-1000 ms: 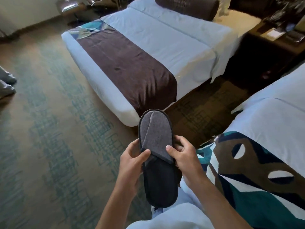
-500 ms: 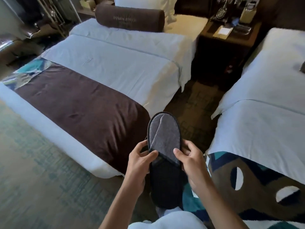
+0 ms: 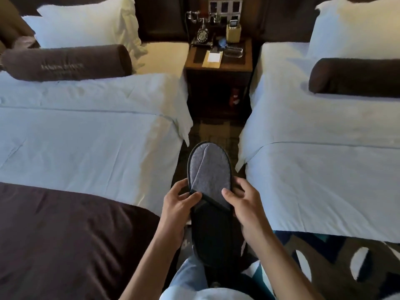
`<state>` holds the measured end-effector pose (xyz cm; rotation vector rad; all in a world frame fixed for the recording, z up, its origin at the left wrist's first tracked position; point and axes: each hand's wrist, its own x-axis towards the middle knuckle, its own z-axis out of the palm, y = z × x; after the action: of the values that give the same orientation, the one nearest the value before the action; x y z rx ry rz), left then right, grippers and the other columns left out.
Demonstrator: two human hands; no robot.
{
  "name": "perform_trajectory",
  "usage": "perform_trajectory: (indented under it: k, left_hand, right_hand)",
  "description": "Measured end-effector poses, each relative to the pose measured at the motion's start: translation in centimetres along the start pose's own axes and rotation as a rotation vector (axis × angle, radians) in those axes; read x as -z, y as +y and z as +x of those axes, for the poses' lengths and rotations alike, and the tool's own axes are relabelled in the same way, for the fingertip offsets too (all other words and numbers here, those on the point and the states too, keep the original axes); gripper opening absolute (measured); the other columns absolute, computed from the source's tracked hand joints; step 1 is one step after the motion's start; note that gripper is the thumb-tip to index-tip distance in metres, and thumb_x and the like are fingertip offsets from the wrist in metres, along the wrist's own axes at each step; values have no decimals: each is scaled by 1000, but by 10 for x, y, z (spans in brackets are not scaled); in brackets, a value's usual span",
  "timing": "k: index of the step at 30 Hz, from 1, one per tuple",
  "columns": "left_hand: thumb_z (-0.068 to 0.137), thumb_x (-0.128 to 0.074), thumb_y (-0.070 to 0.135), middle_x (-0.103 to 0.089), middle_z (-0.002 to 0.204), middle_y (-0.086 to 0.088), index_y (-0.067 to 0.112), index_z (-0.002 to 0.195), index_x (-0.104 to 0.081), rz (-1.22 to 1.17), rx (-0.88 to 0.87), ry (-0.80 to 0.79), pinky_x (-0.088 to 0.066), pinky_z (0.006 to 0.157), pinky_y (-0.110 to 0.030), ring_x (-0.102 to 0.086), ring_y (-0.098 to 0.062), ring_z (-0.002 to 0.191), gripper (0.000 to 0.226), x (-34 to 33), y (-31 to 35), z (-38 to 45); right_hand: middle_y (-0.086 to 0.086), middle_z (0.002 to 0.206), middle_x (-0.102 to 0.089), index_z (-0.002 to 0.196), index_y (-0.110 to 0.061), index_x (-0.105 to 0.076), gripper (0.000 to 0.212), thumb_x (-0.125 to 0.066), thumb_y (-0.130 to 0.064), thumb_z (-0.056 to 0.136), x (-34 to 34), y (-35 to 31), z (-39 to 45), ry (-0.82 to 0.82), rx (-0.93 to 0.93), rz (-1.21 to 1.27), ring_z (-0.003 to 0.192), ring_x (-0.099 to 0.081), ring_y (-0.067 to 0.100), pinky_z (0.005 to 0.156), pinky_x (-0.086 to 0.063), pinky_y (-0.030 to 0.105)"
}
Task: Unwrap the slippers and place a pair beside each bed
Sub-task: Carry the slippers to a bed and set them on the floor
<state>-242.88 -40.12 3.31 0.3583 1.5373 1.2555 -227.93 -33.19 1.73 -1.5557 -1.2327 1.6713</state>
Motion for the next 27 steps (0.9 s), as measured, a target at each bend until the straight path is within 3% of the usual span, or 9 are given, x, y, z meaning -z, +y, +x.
perform_trajectory:
  k: [4,9,14,17,23,27]
  left_hand:
    - [90,-66,5,-78,97,-14,19,125,-59,27,0,-96,-59,60,-34,-77,-27,81,39,-3,41,76]
    - [90,-64,4,-78,88,-10,19,122,-61,85,-12,-172,-58,58,-32,-76,-23,76,35,-10,96,154]
    - [90,-65,6,-79,91,-8,21,123,-60,126,-23,-219,-61,71,-41,-77,-26,84,36,-24,129,215]
    - [90,-65,8,-77,102,-12,20,128,-58,138,-2,-234,-60,83,-53,-75,-29,92,41,-36,133,249]
    - [92,-65,14,-76,103,-5,31,121,-56,170,7,-236,-62,72,-34,-76,-17,88,35,-67,106,321]
    - [92,-64,15,-76,102,-4,27,126,-55,195,17,-225,-61,69,-30,-75,-15,87,37,-84,55,393]
  right_hand:
    - [-11,120,-65,133,-25,-55,47,-68,-30,88,-19,-32,65,57,-37,42,116,-61,17,99,-54,43]
    - [-3,128,-67,131,-29,-57,61,-71,-39,73,-42,-71,132,145,-60,138,118,-64,20,98,-55,45]
    - [1,129,-66,137,-23,-53,53,-69,-26,86,-45,-100,185,178,-63,165,117,-64,21,97,-55,45]
    - [1,127,-68,133,-26,-55,53,-69,-31,82,-42,-108,216,182,-64,168,116,-65,23,95,-56,47]
    - [2,125,-68,123,-35,-58,37,-68,-25,88,-25,-80,294,196,-81,149,114,-65,24,94,-57,48]
    - [2,124,-68,123,-34,-60,44,-69,-33,79,-15,-25,368,189,-78,111,115,-66,25,93,-57,49]
